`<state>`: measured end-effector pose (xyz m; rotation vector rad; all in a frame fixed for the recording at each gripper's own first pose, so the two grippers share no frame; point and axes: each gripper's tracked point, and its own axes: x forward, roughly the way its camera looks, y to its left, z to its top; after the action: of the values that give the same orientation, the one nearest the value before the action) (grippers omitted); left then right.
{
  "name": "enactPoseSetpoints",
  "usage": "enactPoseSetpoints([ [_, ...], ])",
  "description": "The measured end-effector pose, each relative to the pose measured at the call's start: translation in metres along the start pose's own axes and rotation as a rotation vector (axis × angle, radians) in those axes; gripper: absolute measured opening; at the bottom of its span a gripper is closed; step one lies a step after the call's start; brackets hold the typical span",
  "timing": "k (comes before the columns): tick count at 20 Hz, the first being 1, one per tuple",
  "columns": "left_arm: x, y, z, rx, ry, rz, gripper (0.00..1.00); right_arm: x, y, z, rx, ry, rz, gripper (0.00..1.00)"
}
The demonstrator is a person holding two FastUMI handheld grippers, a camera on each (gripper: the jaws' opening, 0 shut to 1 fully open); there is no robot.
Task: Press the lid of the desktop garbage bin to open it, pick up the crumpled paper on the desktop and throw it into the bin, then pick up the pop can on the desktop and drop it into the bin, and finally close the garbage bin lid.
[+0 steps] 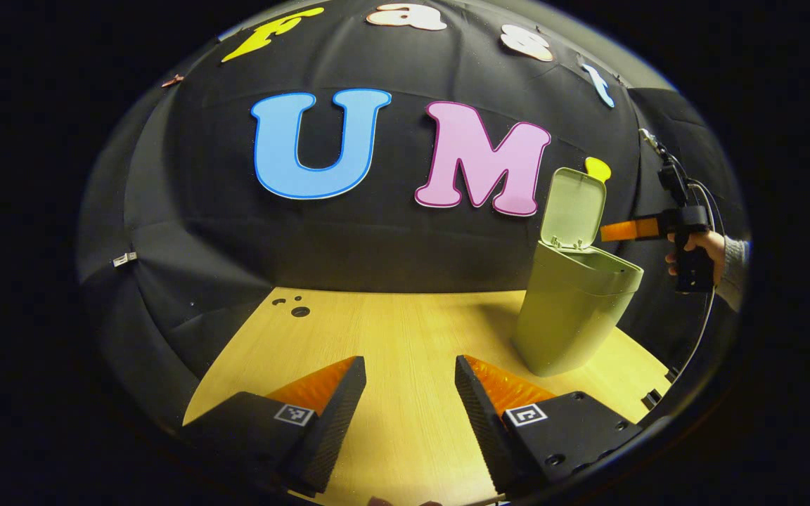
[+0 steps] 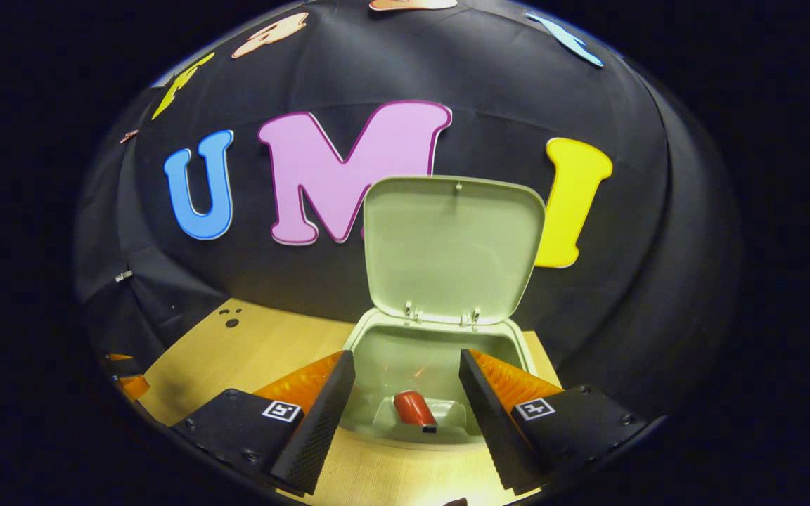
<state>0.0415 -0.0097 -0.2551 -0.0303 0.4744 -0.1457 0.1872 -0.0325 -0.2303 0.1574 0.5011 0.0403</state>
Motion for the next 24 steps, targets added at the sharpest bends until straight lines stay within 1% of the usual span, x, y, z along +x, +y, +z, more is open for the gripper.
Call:
enactPoseSetpoints([
  [3,0.000,-0.004,0.001,0.001,-0.002,-0.005,0.83,-0.005,-0.007,0.044,-0.052,-0.109,-0.026,0.94],
  [5,-0.001,-0.008,0.001,0.002,-0.003,-0.010,0.83,-0.005,-0.011,0.076,-0.087,-0.167,-0.040,0.96],
  [6,-0.001,-0.009,0.002,0.001,-0.004,-0.013,0.83,-0.003,-0.014,0.086,-0.096,-0.180,-0.048,0.96],
  [10,-0.003,-0.013,0.001,0.002,-0.004,-0.017,0.83,0.008,-0.020,0.131,-0.076,-0.258,-0.065,0.96],
  [13,-0.005,-0.012,-0.002,0.002,0.002,-0.009,0.83,0.025,-0.033,0.156,-0.026,-0.275,-0.089,0.96],
  [15,-0.006,-0.013,-0.003,-0.001,0.005,-0.006,0.83,0.045,-0.050,0.166,0.047,-0.275,-0.123,0.96],
  [17,-0.008,-0.014,-0.002,0.001,0.005,-0.003,0.83,0.056,-0.055,0.167,0.077,-0.276,-0.135,0.96],
  [20,-0.008,-0.014,-0.005,0.002,0.013,0.000,0.83,0.069,-0.059,0.166,0.064,-0.269,-0.155,0.97],
  [22,-0.010,-0.014,-0.006,0.003,0.016,0.003,0.83,0.081,-0.057,0.160,0.047,-0.245,-0.152,0.97],
  [24,-0.011,-0.015,-0.007,0.004,0.018,0.003,0.83,0.081,-0.056,0.160,0.057,-0.240,-0.151,0.97],
])
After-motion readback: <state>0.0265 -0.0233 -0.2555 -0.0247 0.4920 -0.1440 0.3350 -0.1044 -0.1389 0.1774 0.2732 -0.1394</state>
